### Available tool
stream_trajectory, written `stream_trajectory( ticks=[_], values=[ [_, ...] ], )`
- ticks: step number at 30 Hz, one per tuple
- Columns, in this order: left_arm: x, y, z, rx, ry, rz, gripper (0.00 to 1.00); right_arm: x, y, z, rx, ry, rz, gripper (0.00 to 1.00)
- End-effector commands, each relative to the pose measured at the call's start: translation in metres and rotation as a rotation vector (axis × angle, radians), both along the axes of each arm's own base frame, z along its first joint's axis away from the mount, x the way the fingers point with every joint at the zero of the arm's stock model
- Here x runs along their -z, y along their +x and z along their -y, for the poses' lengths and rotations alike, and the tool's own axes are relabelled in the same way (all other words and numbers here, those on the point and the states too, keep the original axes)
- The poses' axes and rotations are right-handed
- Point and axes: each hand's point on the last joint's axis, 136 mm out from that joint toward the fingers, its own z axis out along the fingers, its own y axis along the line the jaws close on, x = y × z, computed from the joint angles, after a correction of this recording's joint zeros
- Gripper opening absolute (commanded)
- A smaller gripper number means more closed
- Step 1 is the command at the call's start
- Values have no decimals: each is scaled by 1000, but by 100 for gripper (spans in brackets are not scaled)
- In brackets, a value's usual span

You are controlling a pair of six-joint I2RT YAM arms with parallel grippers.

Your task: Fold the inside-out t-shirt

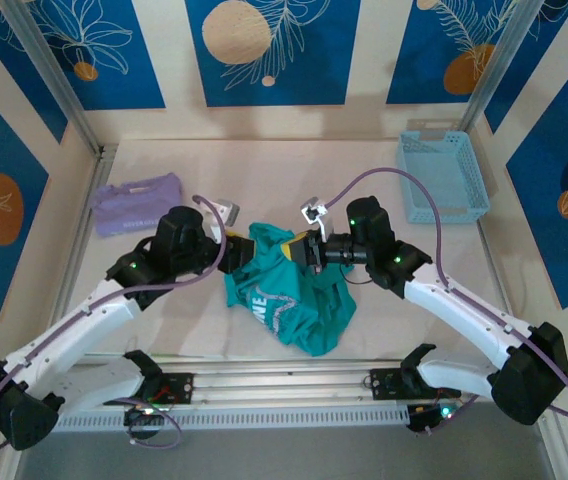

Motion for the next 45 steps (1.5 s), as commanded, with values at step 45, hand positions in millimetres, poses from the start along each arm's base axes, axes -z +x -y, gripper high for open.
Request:
stream_trajectory(
  ticks=[45],
  values=[
    [-97, -19, 23, 245, -476, -107, 0, 14, 39, 31, 230, -297, 106, 12]
  ],
)
